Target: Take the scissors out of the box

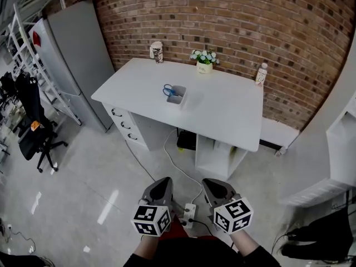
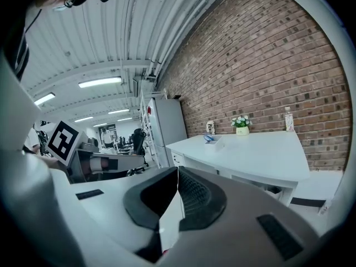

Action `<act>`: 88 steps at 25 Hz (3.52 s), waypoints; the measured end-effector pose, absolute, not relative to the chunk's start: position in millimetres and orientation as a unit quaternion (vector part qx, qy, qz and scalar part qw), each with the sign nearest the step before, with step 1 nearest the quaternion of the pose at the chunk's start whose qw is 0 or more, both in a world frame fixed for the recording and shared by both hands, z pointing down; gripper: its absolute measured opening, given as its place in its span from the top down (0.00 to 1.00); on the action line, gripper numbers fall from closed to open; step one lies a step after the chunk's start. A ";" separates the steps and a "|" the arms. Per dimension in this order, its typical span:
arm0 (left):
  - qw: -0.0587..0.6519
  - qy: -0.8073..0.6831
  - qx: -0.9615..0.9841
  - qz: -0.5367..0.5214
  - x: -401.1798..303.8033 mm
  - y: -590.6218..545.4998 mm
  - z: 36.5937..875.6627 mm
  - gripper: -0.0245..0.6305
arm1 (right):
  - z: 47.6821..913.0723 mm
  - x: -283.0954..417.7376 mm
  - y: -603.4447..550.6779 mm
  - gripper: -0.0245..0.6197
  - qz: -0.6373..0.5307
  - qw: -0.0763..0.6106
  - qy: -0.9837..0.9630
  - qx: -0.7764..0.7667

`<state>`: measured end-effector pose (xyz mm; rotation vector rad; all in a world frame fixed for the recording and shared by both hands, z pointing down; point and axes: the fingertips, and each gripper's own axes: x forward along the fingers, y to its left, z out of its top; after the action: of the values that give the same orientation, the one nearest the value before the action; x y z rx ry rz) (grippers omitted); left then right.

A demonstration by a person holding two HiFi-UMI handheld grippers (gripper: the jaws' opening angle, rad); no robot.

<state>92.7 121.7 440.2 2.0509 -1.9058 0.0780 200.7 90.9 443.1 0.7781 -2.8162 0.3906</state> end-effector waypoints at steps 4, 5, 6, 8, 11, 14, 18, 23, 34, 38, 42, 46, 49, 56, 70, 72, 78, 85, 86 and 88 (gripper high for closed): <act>0.170 -0.663 0.729 0.029 71.7 99.8 440.6 0.96 | 445.4 180.2 69.9 0.95 0.135 0.097 -0.948 0.272; 0.170 -0.661 0.730 0.029 65.4 94.1 440.7 0.96 | 445.3 173.5 64.6 0.95 0.135 0.097 -0.947 0.274; 0.172 -0.659 0.731 0.029 58.7 88.7 441.2 0.96 | 445.4 166.1 59.8 0.95 0.136 0.097 -0.947 0.274; 0.176 -0.657 0.733 0.028 45.1 79.0 443.2 0.96 | 446.4 150.5 52.3 0.95 0.138 0.100 -0.947 0.273; 0.181 -0.653 0.735 0.027 25.5 65.2 446.7 0.96 | 449.4 128.2 43.3 0.95 0.142 0.107 -0.946 0.269; 0.185 -0.650 0.737 0.024 6.9 50.7 448.7 0.96 | 452.1 110.4 32.1 0.95 0.142 0.117 -0.945 0.270; 0.193 -0.647 0.738 0.020 -14.9 36.4 453.2 0.96 | 456.2 89.4 17.5 0.95 0.143 0.128 -0.943 0.273; 0.200 -0.644 0.738 0.020 -43.3 15.6 450.3 0.96 | 447.9 57.3 -5.3 0.95 0.138 0.130 -0.943 0.272; 0.202 -0.625 0.754 0.034 -101.5 -39.7 451.2 0.96 | 443.1 0.8 -57.3 0.95 0.137 0.125 -0.936 0.299; 0.199 -0.612 0.764 0.040 -111.8 -63.6 450.0 0.96 | 442.5 -8.4 -76.8 0.95 0.138 0.126 -0.930 0.316; 0.197 -0.600 0.774 0.046 -119.7 -84.1 449.0 0.96 | 440.7 -16.5 -92.8 0.95 0.139 0.126 -0.925 0.330; 0.200 -0.590 0.781 0.050 -126.2 -99.6 450.8 0.96 | 443.3 -23.3 -103.5 0.95 0.144 0.130 -0.920 0.340; 0.205 -0.583 0.785 0.050 -128.8 -108.4 455.9 0.96 | 449.7 -26.2 -109.7 0.95 0.149 0.133 -0.917 0.345; 0.210 -0.568 0.793 0.057 -132.1 -122.8 464.4 0.96 | 459.7 -35.3 -120.2 0.95 0.158 0.134 -0.911 0.356; 0.199 -0.571 0.794 0.063 -136.4 -143.4 456.0 0.93 | 448.0 -20.3 -129.0 0.95 0.147 0.119 -0.905 0.381; 0.209 -0.570 0.793 0.057 -136.2 -148.9 457.4 0.92 | 448.3 -17.3 -130.9 0.95 0.148 0.118 -0.903 0.384; 0.229 -0.567 0.790 0.053 -134.5 -169.7 466.2 0.89 | 450.0 -10.0 -146.4 0.95 0.150 0.114 -0.900 0.394; 0.240 -0.561 0.790 0.061 -124.5 -210.3 474.4 0.85 | 456.5 2.0 -180.1 0.95 0.160 0.114 -0.894 0.402; 0.241 -0.561 0.790 0.062 -123.2 -217.1 475.5 0.85 | 457.2 3.3 -186.2 0.95 0.161 0.113 -0.894 0.402; 0.244 -0.561 0.789 0.062 -121.3 -229.7 478.0 0.84 | 459.3 5.5 -197.8 0.95 0.163 0.115 -0.893 0.402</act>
<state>-121.3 -229.7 478.0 2.1549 -1.5319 0.1707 5.5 -197.8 459.3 1.1796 -2.6183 0.4790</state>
